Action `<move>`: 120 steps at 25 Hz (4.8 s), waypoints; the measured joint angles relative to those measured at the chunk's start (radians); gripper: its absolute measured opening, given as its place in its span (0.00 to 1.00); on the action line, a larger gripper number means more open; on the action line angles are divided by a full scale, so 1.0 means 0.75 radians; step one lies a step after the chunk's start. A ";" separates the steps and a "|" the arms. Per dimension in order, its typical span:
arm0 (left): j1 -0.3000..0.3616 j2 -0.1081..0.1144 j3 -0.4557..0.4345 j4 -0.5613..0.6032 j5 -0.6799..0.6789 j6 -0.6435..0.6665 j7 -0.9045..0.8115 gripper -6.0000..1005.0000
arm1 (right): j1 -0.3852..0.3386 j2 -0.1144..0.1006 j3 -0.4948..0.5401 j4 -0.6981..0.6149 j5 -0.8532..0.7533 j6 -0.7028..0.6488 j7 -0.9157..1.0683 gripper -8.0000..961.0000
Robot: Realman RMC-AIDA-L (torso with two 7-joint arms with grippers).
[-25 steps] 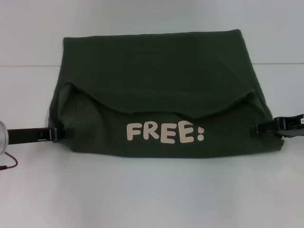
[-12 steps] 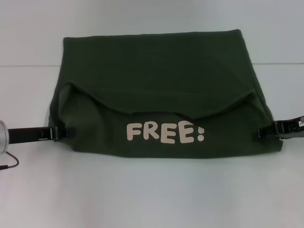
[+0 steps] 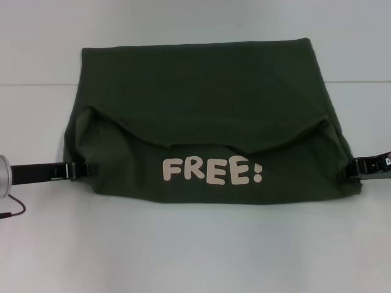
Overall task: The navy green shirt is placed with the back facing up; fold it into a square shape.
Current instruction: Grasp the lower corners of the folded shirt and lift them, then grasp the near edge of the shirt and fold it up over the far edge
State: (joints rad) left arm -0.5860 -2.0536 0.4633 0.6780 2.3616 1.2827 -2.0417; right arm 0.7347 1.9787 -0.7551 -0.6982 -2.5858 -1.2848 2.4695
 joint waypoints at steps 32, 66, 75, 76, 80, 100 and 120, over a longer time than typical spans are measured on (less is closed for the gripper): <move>0.029 0.076 -0.133 0.091 0.395 0.956 -0.032 0.07 | -0.165 -0.085 0.037 -0.026 -0.005 -0.749 -0.282 0.06; 0.084 0.081 -0.592 -0.075 -0.170 0.527 0.026 0.09 | -0.209 -0.023 0.550 0.246 0.544 -0.281 -0.535 0.06; 0.063 0.019 -0.580 -0.175 -0.328 0.237 0.164 0.09 | -0.179 0.053 0.543 0.261 0.764 0.008 -0.662 0.06; 0.062 0.015 -0.580 -0.179 -0.346 0.213 0.175 0.09 | -0.175 0.055 0.544 0.263 0.786 0.030 -0.671 0.07; 0.050 -0.006 -0.580 -0.202 -0.413 0.100 0.229 0.10 | -0.158 0.060 0.543 0.301 0.857 0.127 -0.718 0.07; -0.103 -0.093 -0.581 -0.344 -0.555 -0.414 0.624 0.11 | 0.009 0.153 0.540 0.483 0.948 0.666 -1.095 0.11; -0.136 -0.119 -0.587 -0.429 -0.687 -0.513 0.833 0.12 | 0.059 0.157 0.540 0.573 1.052 0.814 -1.309 0.16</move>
State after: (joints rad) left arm -0.6882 -2.1426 0.0230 0.3562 1.8463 0.8980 -1.4168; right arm 0.7788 2.0965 -0.3503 -0.2683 -1.7972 -0.6745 1.4881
